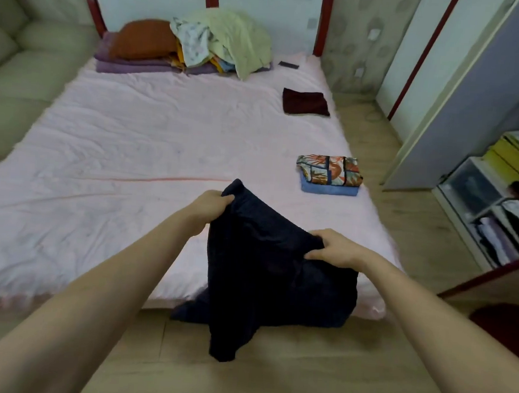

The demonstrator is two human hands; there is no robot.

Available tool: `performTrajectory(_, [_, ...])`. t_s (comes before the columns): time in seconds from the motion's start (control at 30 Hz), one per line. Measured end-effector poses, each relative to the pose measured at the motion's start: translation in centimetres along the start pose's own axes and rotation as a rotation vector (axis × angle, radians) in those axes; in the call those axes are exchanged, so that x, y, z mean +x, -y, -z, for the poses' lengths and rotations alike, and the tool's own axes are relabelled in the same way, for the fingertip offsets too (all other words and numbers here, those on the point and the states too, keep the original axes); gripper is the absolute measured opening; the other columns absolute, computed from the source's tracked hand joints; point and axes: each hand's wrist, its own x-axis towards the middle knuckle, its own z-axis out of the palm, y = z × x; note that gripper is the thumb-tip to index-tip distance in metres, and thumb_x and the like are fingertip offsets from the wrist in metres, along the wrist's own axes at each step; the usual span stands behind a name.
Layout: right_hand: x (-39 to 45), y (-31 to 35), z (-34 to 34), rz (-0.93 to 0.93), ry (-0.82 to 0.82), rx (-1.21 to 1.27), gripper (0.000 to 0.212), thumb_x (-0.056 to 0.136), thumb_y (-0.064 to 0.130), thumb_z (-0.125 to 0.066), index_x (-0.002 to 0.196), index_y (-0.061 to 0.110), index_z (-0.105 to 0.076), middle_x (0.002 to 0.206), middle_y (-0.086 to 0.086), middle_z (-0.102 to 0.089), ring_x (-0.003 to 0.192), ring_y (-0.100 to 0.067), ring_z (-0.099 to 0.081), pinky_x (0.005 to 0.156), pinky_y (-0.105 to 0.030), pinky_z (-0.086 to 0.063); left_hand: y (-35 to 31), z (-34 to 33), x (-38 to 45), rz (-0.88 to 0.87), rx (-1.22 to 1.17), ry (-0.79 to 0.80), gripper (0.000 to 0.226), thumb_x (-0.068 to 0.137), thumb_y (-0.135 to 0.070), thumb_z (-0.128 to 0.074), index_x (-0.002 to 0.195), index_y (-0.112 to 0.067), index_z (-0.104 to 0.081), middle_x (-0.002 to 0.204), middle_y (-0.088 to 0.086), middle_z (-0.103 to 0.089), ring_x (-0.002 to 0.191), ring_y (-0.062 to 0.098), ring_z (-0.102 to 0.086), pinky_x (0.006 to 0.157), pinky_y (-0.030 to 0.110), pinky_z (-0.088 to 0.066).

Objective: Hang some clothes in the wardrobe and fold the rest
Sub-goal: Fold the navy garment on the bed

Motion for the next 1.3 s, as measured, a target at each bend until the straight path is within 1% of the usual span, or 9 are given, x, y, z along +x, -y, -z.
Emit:
performTrajectory(0.1, [-0.9, 2.3, 0.6, -0.057, 0.087, -0.075, 0.023, 0.083, 0.028, -0.071, 0.104, 0.019, -0.071, 0.101, 0.005, -0.071, 0.093, -0.014, -0.067, 0.080, -0.024, -0.050, 1.1, 0.8, -1.0, 0.041, -0.017, -0.009, 0.019, 0.095, -0.020, -0.048, 0.100, -0.008, -0.062, 0.094, 0.006, -0.060, 0.085, 0.018, -0.055, 0.090, 0.035, -0.047])
performTrajectory(0.27, [-2.1, 5.6, 1.7, -0.120, 0.129, -0.149, 0.029, 0.075, 0.049, -0.075, 0.089, 0.023, -0.073, 0.090, 0.007, -0.073, 0.083, -0.011, -0.068, 0.078, -0.025, -0.053, 1.8, 2.4, -1.9, -0.046, 0.004, 0.061, 0.013, 0.082, -0.025, -0.050, 0.083, -0.013, -0.055, 0.083, 0.005, -0.050, 0.075, 0.018, -0.044, 0.076, 0.031, -0.040])
performTrajectory(0.43, [-3.0, 5.8, 1.7, -0.073, 0.051, -0.169, 0.024, 0.080, 0.048, -0.070, 0.088, 0.026, -0.076, 0.088, 0.009, -0.074, 0.082, -0.010, -0.068, 0.080, -0.024, -0.052, 1.4, 3.8, -3.1, -0.250, 0.245, 0.367, 0.026, 0.087, -0.044, -0.064, 0.102, -0.023, -0.069, 0.098, -0.010, -0.072, 0.092, 0.007, -0.068, 0.080, 0.023, -0.052])
performTrajectory(0.7, [-3.6, 4.6, 2.3, 0.032, -0.282, -0.616, 0.021, 0.090, 0.027, -0.061, 0.080, 0.015, -0.047, 0.080, 0.001, -0.053, 0.078, -0.021, -0.050, 0.060, -0.030, -0.033, -0.2, 2.4, -1.7, -0.439, 0.448, 0.243, 0.022, 0.094, -0.031, -0.058, 0.101, -0.015, -0.071, 0.097, 0.003, -0.072, 0.092, 0.020, -0.067, 0.083, 0.034, -0.051])
performTrajectory(0.83, [-4.0, 3.6, 1.9, -0.034, -0.262, -0.641, 0.017, 0.087, 0.012, -0.056, 0.093, 0.016, -0.041, 0.095, -0.005, -0.055, 0.086, -0.024, -0.050, 0.066, -0.031, -0.032, -1.3, 0.8, -1.7, -0.607, 0.761, 0.160, 0.027, 0.095, -0.027, -0.053, 0.073, -0.014, -0.058, 0.069, 0.001, -0.057, 0.070, 0.024, -0.051, 0.059, 0.031, -0.038])
performTrajectory(0.97, [-4.5, 3.0, 1.5, -0.045, -0.246, -0.512, 0.025, 0.089, 0.013, -0.059, 0.112, 0.016, -0.051, 0.105, 0.000, -0.055, 0.098, -0.021, -0.052, 0.078, -0.031, -0.039, -2.1, 0.2, -1.6, -0.745, 1.102, 0.089, 0.016, 0.095, -0.021, -0.048, 0.099, -0.015, -0.063, 0.096, 0.005, -0.064, 0.090, 0.025, -0.056, 0.070, 0.034, -0.045])
performTrajectory(1.13, [-4.8, 1.9, 1.2, -0.033, -0.226, -0.502, 0.004, 0.088, 0.021, -0.064, 0.090, 0.019, -0.060, 0.098, 0.000, -0.062, 0.090, -0.017, -0.053, 0.077, -0.029, -0.039, -2.7, 0.0, -2.5, -0.897, 1.354, 0.303, 0.038, 0.093, -0.011, -0.041, 0.129, -0.024, -0.042, 0.108, 0.006, -0.060, 0.089, 0.026, -0.054, 0.067, 0.032, -0.037])
performTrajectory(1.2, [-4.7, 1.8, 0.8, -0.037, -0.243, -0.503, 0.011, 0.088, 0.023, -0.065, 0.088, 0.013, -0.062, 0.095, -0.001, -0.064, 0.088, -0.019, -0.055, 0.077, -0.032, -0.042, -2.6, 0.2, -2.9, -1.021, 1.597, 0.370, 0.062, 0.093, -0.007, -0.038, 0.147, -0.029, -0.018, 0.116, 0.007, -0.052, 0.089, 0.029, -0.055, 0.068, 0.034, -0.039])
performTrajectory(1.3, [-4.3, 1.4, 0.0, -0.042, -0.287, -0.517, 0.017, 0.087, 0.027, -0.065, 0.086, 0.010, -0.064, 0.091, -0.005, -0.065, 0.087, -0.023, -0.057, 0.079, -0.037, -0.047, -2.1, 0.2, -3.2, -1.134, 1.769, 0.446, 0.084, 0.092, 0.000, -0.033, 0.147, -0.043, 0.014, 0.128, 0.009, -0.044, 0.086, 0.030, -0.055, 0.071, 0.040, -0.045])
